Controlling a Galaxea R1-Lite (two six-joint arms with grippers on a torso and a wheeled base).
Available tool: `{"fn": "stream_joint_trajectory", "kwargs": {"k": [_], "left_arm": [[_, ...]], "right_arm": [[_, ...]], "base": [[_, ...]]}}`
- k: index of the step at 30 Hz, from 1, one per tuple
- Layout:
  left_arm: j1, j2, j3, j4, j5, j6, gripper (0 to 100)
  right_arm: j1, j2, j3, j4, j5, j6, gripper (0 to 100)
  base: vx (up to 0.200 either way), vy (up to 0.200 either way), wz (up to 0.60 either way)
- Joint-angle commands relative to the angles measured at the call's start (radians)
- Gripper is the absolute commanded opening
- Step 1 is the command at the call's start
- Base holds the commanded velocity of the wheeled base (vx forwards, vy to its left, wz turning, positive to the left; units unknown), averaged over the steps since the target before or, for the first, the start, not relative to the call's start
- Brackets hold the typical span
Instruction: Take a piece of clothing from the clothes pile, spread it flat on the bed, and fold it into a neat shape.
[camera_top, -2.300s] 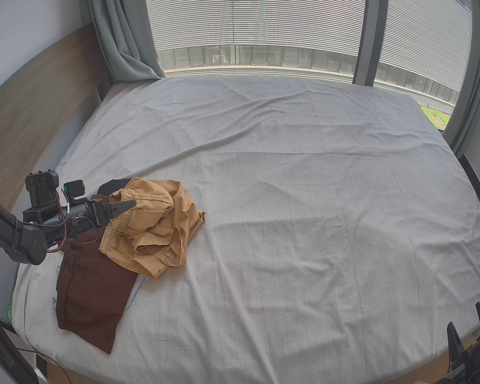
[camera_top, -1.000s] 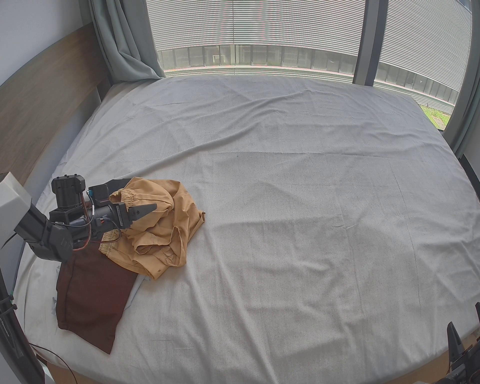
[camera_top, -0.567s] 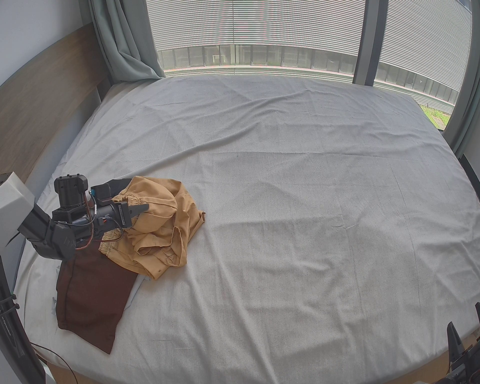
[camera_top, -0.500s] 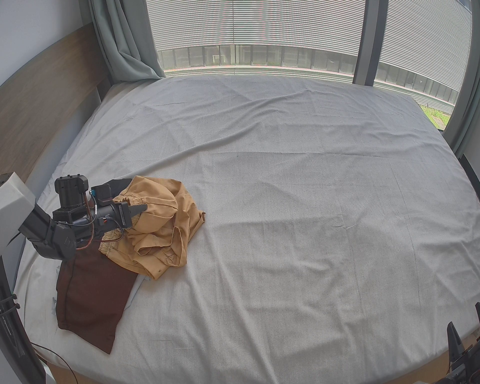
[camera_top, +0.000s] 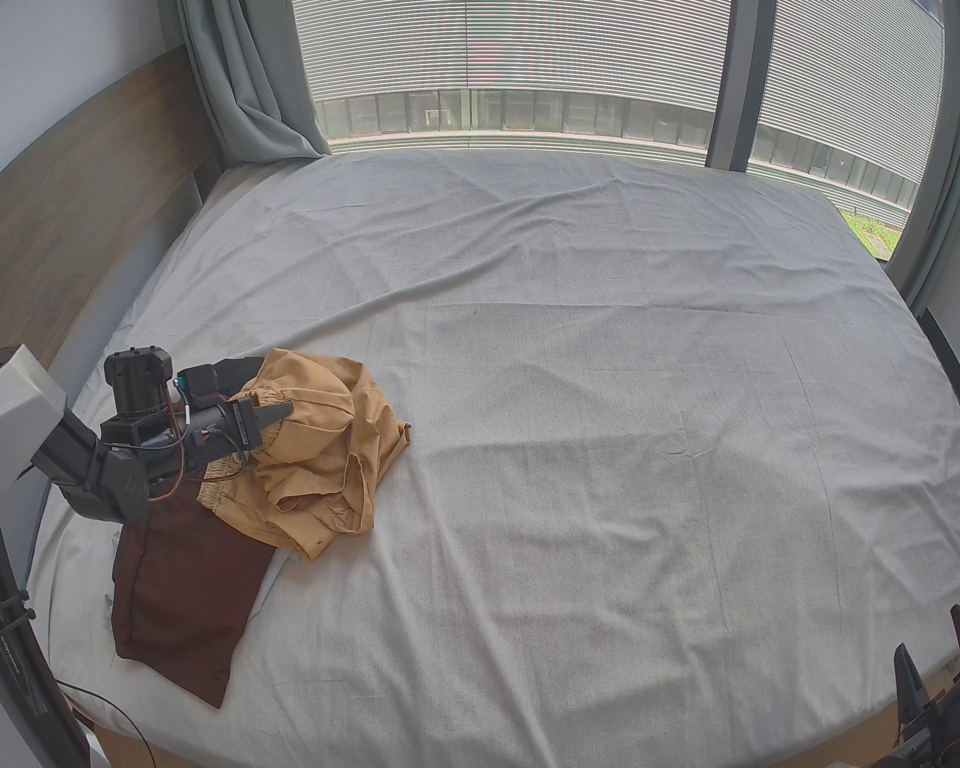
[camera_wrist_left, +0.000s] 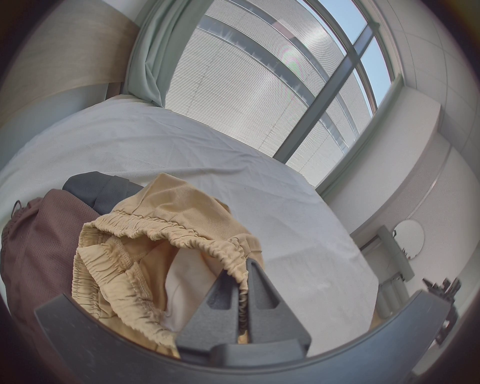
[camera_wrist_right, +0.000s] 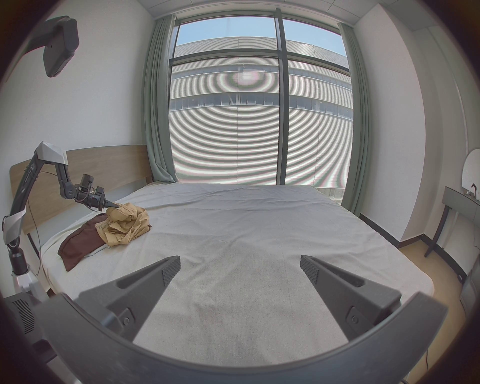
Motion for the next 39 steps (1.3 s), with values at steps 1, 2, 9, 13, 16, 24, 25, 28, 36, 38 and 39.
{"fn": "stream_joint_trajectory", "kwargs": {"k": [1, 2, 9, 13, 16, 24, 25, 28, 36, 38, 39], "left_arm": [[-0.004, -0.090, 0.014, -0.008, -0.002, -0.087, 0], [-0.004, -0.108, 0.015, -0.017, -0.002, -0.120, 0], [-0.004, -0.161, 0.074, -0.126, -0.002, -0.246, 0], [-0.004, -0.157, 0.126, -0.218, -0.002, -0.255, 0], [-0.003, -0.148, 0.143, -0.300, -0.002, -0.292, 0], [-0.040, -0.128, 0.204, -0.455, 0.001, -0.332, 0], [-0.040, -0.127, 0.196, -0.455, 0.001, -0.332, 0], [-0.040, -0.128, 0.190, -0.458, -0.014, -0.327, 0], [-0.041, -0.138, 0.230, -0.484, -0.103, -0.326, 0], [-0.044, -0.133, 0.233, -0.491, -0.115, -0.329, 0], [-0.052, -0.130, 0.238, -0.502, -0.115, -0.332, 0]], "right_arm": [[0.000, -0.004, 0.018, 0.000, 0.000, 0.000, 100], [0.000, -0.004, 0.018, 0.000, 0.000, 0.000, 100], [-0.001, -0.004, 0.018, 0.000, -0.001, 0.003, 100], [-0.001, -0.004, 0.018, 0.002, -0.001, 0.003, 100], [-0.001, -0.004, 0.018, 0.000, -0.001, 0.003, 100], [-0.001, -0.005, 0.018, 0.000, -0.001, 0.006, 100], [-0.001, -0.005, 0.018, 0.000, -0.001, 0.006, 100], [-0.001, -0.005, 0.018, 0.000, -0.003, 0.011, 100], [-0.003, -0.007, 0.018, 0.000, -0.003, 0.011, 100], [-0.003, -0.005, 0.018, 0.000, -0.003, 0.012, 100], [-0.003, -0.005, 0.018, 0.000, -0.003, 0.012, 100]], "base": [[0.000, 0.000, 0.00], [0.000, 0.000, 0.00], [0.000, 0.000, 0.00], [0.000, 0.000, 0.00], [0.000, 0.000, 0.00], [0.000, 0.000, 0.00], [0.000, 0.000, 0.00], [0.000, 0.000, 0.00], [0.000, 0.000, 0.00], [0.000, 0.000, 0.00], [0.000, 0.000, 0.00]]}}
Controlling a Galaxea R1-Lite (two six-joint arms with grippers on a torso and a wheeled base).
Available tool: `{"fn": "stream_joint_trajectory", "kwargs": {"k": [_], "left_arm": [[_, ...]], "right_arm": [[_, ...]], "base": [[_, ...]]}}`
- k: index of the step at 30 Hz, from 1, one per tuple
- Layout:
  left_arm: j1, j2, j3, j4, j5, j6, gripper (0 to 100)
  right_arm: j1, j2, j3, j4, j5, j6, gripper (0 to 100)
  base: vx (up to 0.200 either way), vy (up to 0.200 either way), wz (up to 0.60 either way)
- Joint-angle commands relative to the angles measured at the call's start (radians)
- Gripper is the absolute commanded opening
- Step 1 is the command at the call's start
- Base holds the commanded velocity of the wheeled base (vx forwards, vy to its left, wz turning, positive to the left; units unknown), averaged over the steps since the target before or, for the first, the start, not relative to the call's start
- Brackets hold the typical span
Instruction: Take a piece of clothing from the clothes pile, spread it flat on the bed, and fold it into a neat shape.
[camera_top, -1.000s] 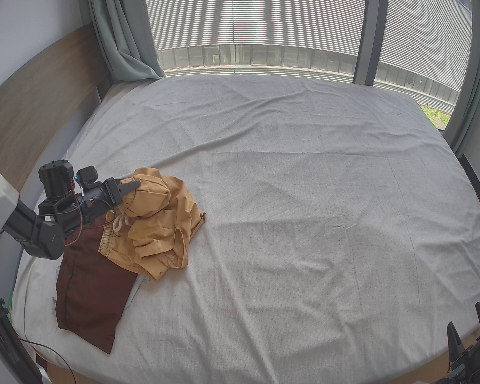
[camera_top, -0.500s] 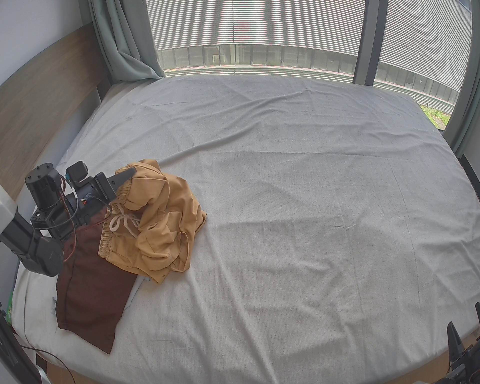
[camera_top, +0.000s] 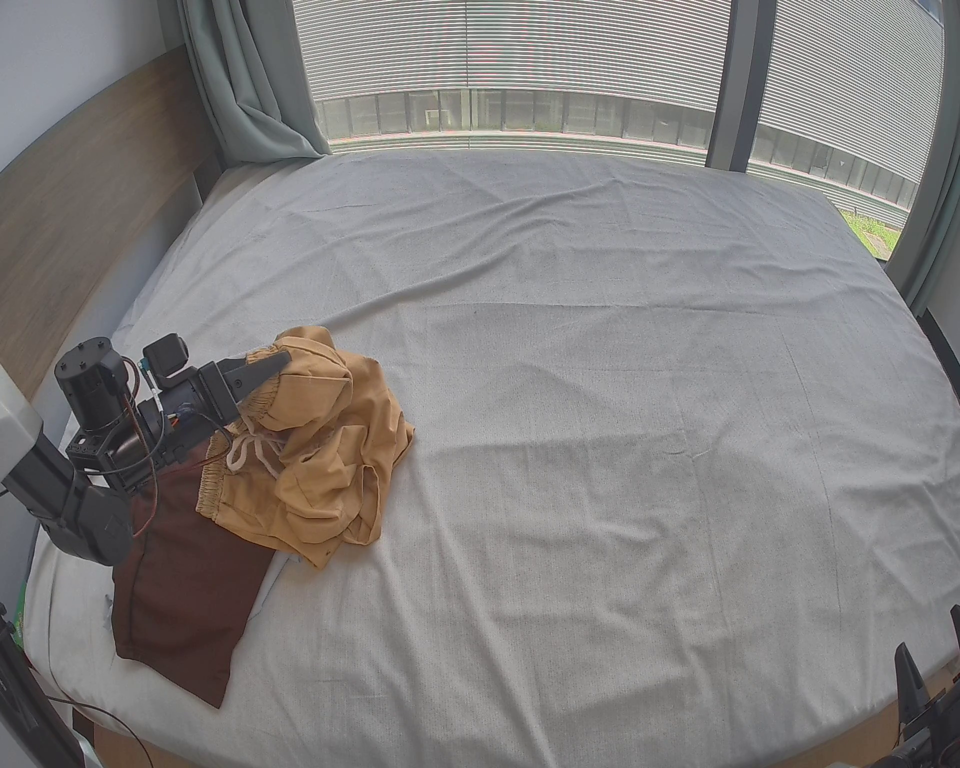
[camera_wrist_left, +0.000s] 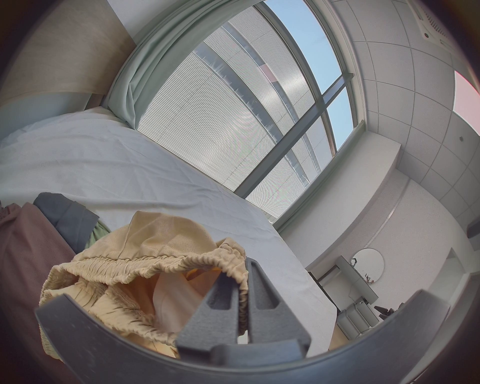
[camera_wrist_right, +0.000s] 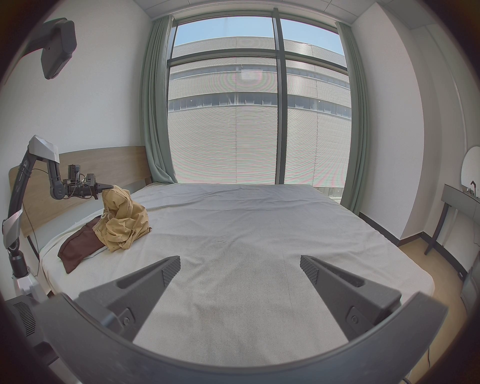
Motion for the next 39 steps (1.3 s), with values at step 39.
{"fn": "stream_joint_trajectory", "kwargs": {"k": [39], "left_arm": [[-0.366, -0.021, 0.068, -0.211, 0.427, -0.282, 0]], "right_arm": [[0.001, -0.007, 0.018, 0.002, -0.003, 0.003, 100]], "base": [[0.000, 0.000, 0.00]]}}
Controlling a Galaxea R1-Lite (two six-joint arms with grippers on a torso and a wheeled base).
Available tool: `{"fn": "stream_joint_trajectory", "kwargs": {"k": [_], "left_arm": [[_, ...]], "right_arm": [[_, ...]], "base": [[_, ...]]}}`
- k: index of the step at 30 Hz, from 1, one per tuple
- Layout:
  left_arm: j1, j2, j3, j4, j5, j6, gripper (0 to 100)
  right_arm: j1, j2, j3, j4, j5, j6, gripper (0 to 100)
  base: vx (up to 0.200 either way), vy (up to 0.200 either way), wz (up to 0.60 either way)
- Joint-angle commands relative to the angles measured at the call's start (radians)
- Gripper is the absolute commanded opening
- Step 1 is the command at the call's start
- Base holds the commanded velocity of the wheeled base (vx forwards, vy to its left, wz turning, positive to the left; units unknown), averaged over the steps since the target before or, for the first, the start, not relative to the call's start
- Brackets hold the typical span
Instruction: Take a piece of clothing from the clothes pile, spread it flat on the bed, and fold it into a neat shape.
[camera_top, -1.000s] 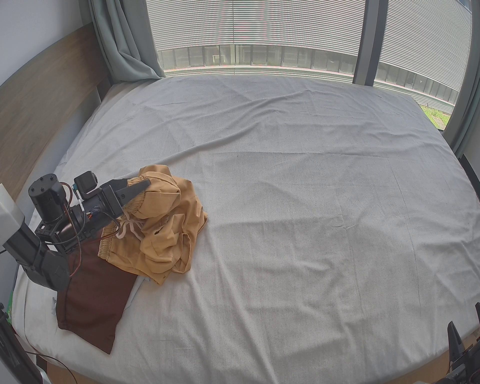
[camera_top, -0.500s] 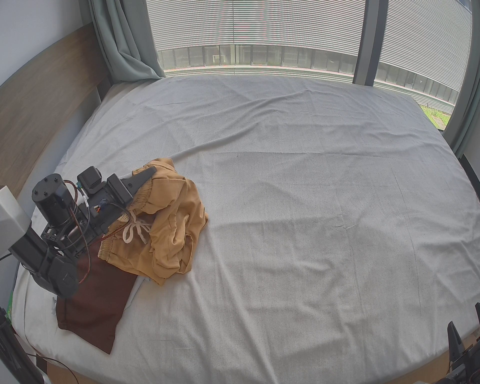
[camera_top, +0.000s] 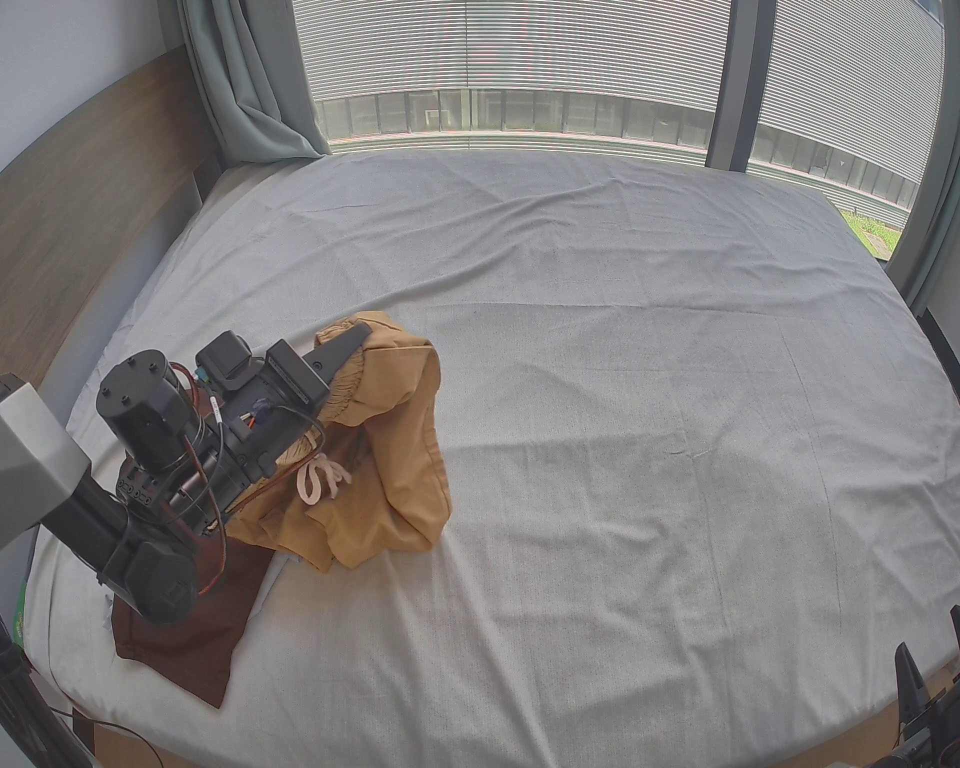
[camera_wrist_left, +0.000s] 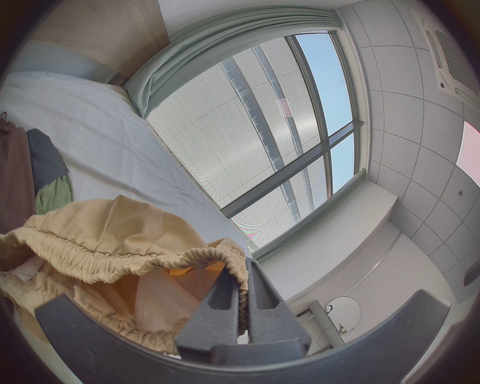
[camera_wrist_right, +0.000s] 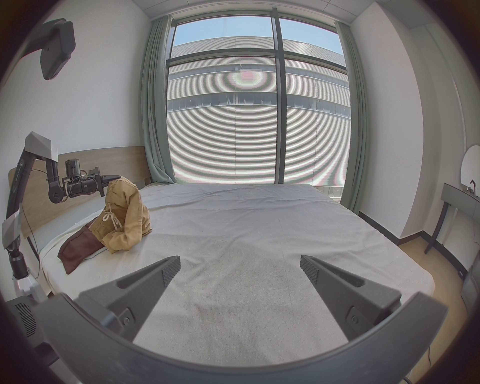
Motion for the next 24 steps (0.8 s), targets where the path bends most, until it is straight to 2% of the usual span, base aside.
{"fn": "stream_joint_trajectory", "kwargs": {"k": [1, 7, 12, 24], "left_arm": [[-0.039, -0.015, 0.005, -0.001, 0.001, -0.013, 0], [-0.104, -0.050, 0.013, -0.001, 0.001, -0.097, 0], [-0.122, -0.048, 0.014, -0.001, 0.001, -0.103, 0], [-0.223, -0.036, 0.033, -0.001, 0.002, -0.100, 0]], "right_arm": [[0.000, -0.007, 0.018, 0.000, 0.000, -0.001, 100], [0.000, -0.007, 0.018, 0.000, 0.000, -0.001, 100], [0.000, -0.007, 0.018, 0.000, 0.000, -0.001, 100], [0.000, -0.007, 0.018, 0.000, 0.000, -0.002, 100]], "base": [[0.000, 0.000, 0.00], [0.000, 0.000, 0.00], [0.000, 0.000, 0.00], [0.000, 0.000, 0.00]]}}
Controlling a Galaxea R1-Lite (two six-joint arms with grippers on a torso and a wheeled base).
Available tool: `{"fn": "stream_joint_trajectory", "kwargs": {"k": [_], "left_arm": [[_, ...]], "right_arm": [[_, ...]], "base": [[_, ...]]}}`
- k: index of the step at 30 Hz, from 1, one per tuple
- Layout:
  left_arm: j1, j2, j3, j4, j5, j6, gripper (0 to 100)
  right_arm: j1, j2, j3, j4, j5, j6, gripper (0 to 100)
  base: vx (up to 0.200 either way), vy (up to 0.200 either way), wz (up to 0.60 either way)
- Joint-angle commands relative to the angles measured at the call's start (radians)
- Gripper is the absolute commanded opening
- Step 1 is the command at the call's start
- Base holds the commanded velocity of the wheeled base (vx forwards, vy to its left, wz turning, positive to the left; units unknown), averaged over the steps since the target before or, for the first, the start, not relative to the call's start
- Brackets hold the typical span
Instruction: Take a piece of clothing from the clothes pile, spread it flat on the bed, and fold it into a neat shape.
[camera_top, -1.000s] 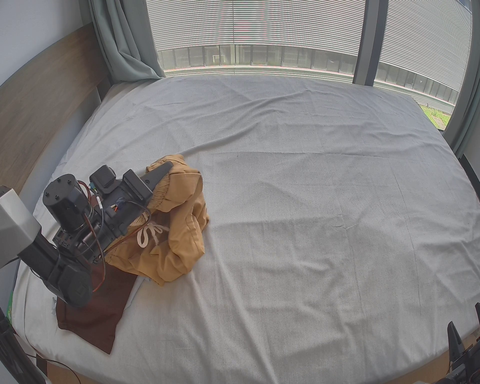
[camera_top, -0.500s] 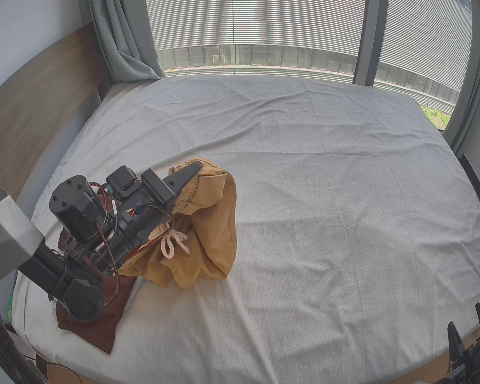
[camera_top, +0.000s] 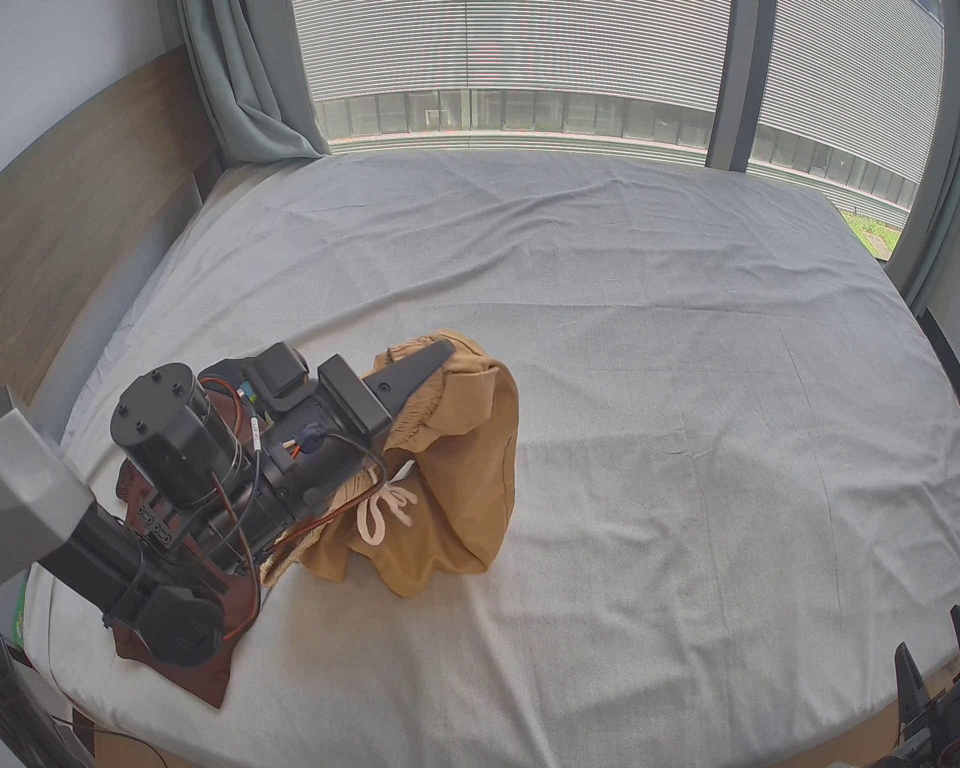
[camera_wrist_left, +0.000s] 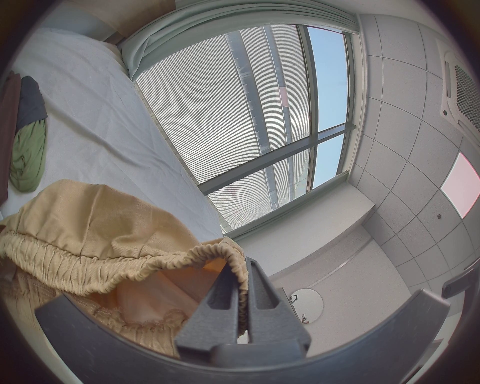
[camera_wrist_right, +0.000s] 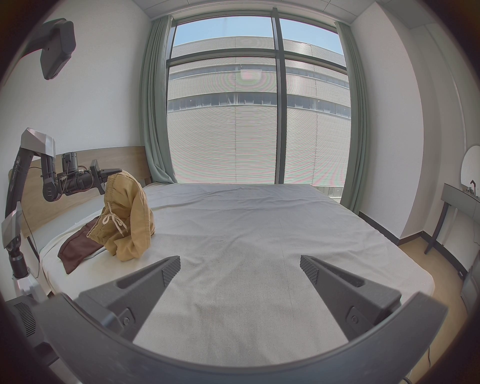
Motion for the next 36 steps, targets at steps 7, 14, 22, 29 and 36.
{"fn": "stream_joint_trajectory", "kwargs": {"k": [7, 14, 22, 29, 36], "left_arm": [[-0.102, 0.024, 0.015, 0.000, 0.006, 0.001, 0], [-0.197, 0.096, -0.014, 0.000, 0.006, 0.001, 0], [-0.255, 0.191, -0.098, 0.000, 0.006, 0.001, 0], [-0.327, 0.277, -0.227, 0.026, 0.009, 0.001, 0], [-0.392, 0.263, -0.321, 0.052, 0.008, -0.034, 0]], "right_arm": [[-0.002, -0.007, 0.018, -0.002, 0.001, -0.004, 100], [-0.002, -0.007, 0.018, -0.002, 0.001, -0.002, 100], [-0.002, -0.007, 0.018, -0.002, 0.001, -0.002, 100], [0.000, -0.007, 0.018, -0.002, 0.001, -0.002, 100], [0.001, -0.007, 0.018, 0.000, 0.001, -0.002, 100]], "base": [[0.000, 0.000, 0.00], [0.000, 0.000, 0.00], [0.000, 0.000, 0.00], [0.000, 0.000, 0.00], [0.000, 0.000, 0.00]]}}
